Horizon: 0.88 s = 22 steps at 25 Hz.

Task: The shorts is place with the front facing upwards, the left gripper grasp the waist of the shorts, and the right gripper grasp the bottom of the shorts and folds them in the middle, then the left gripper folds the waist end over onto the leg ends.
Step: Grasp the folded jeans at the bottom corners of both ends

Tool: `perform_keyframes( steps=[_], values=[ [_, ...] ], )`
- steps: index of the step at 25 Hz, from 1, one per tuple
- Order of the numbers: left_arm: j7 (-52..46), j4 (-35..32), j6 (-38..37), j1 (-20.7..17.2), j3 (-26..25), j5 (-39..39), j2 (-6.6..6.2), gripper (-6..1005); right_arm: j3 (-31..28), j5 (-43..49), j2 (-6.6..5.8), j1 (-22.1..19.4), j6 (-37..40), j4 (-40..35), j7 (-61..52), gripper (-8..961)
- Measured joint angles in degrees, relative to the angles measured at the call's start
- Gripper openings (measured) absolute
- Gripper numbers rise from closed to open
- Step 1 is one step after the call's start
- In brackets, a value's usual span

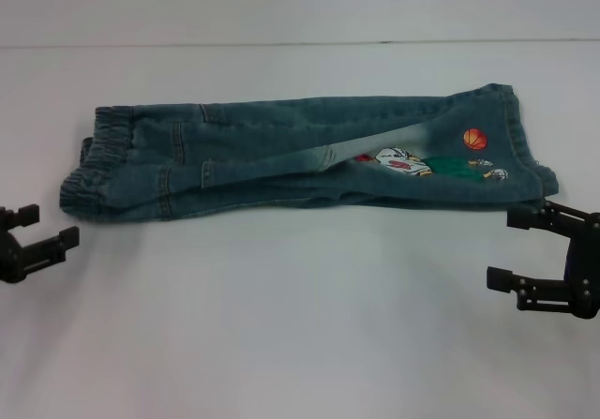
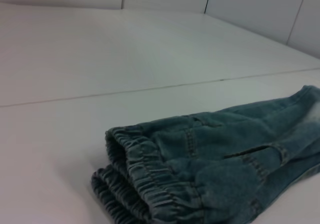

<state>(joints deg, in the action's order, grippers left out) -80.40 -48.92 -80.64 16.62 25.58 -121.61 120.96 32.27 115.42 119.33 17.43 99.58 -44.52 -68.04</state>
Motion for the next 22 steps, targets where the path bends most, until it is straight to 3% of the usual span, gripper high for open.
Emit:
perform_keyframes(
  steps=[12,22],
  values=[
    [0.1,2.0,10.8,3.8,5.9,-1.4,-0.18,734,0.4,0.3,0.08,0.1,0.1,0.7,0.5,932],
    [-0.5,3.5,14.1,6.3,7.5,-4.7,-0.44,733,0.4,0.4,0.10,0.5,0.2,1.3,0.4,930]
  ],
)
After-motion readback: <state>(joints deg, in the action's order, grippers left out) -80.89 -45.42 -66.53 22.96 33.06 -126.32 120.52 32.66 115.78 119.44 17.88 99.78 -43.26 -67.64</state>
